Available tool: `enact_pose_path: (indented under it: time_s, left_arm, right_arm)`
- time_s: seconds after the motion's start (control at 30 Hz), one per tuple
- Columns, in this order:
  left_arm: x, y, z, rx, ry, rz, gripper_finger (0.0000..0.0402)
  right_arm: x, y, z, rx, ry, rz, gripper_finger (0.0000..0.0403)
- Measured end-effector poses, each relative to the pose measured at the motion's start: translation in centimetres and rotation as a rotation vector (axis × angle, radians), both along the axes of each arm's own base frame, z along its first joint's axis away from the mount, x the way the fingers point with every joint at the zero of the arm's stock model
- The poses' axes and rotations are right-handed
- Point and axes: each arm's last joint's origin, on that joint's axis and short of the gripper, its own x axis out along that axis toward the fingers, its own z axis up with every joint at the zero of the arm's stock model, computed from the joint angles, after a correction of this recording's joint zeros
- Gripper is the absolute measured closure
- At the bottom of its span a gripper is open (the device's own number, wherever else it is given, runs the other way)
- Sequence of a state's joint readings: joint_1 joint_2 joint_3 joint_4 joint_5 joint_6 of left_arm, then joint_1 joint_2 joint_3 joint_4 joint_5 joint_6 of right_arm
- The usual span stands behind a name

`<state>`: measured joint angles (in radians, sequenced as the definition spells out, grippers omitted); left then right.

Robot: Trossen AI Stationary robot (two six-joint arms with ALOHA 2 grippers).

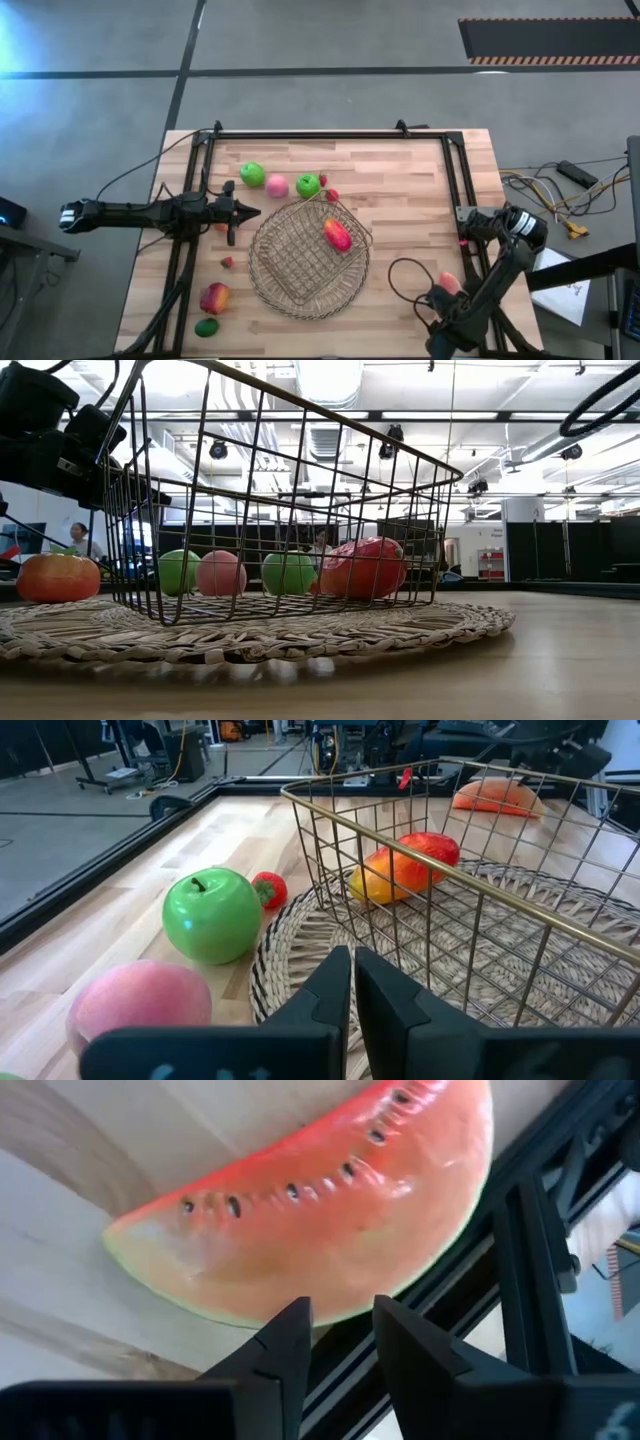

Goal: Build produce basket
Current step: Put the watermelon into the gold wire basket

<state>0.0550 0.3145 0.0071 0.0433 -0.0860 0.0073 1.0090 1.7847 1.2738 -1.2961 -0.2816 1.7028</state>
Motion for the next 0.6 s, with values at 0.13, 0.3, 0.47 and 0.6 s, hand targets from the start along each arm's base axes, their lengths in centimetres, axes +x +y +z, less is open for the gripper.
enact_pose_path:
  time_s: [0.13, 0.3, 0.47, 0.6]
  left_arm:
    - [0.0, 0.0, 0.0, 0.0, -0.001, 0.0, 0.0398]
    - [0.0, 0.0, 0.0, 0.0, 0.001, 0.0, 0.0398]
    - [0.0, 0.0, 0.0, 0.0, 0.0, 0.0, 0.0398]
    - [0.0, 0.0, 0.0, 0.0, 0.001, 0.0, 0.0398]
  right_arm:
    - [0.7, -0.2, -0.1, 0.036, -0.005, 0.015, 0.0308]
    - [2.1, -0.6, -0.6, 0.071, -0.058, 0.037, 0.032]
    - [4.2, -1.2, -1.3, 0.134, -0.179, 0.092, 0.0328]
    - [6.2, -2.2, -1.2, 0.1, -0.308, 0.167, 0.0334]
